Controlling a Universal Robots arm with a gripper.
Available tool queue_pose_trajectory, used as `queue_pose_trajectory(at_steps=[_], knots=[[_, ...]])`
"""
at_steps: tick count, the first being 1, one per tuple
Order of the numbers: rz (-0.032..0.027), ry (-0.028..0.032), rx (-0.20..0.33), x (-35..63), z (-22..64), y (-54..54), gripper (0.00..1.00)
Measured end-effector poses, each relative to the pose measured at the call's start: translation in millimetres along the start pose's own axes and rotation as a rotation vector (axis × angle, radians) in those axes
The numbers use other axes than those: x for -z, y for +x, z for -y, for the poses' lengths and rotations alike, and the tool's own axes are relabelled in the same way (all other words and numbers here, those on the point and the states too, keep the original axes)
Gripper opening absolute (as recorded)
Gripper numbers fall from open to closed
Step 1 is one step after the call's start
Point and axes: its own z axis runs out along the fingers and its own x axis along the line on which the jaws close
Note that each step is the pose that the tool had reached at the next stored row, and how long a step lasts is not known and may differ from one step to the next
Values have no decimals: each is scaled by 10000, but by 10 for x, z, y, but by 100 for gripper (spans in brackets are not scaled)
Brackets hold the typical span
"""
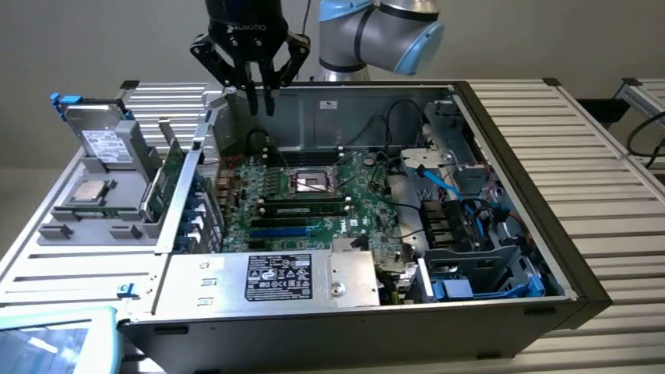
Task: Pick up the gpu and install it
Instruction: 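Reach for the gpu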
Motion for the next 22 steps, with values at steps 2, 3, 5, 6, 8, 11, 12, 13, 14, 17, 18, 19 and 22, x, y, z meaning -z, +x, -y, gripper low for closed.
queue_pose_trajectory(at_steps=[2,3,5,6,8,11,12,13,14,17,18,19,22], knots=[[0,0,0,0,0,0,28],[0,-1,0,0,0,0,28],[0,-1,0,0,0,1,28],[0,-1,0,0,0,1,28],[0,-1,-1,2,-2,1,28],[0,-3,0,37,-5,0,28],[1,-3,0,47,-6,0,28],[1,-3,0,48,-6,2,28],[1,-3,-2,48,-6,5,30],[-1,-1,-1,49,-14,22,37],[-1,-1,0,49,-19,28,37],[0,-1,-1,49,-23,34,37],[0,-2,0,49,-28,44,37]])
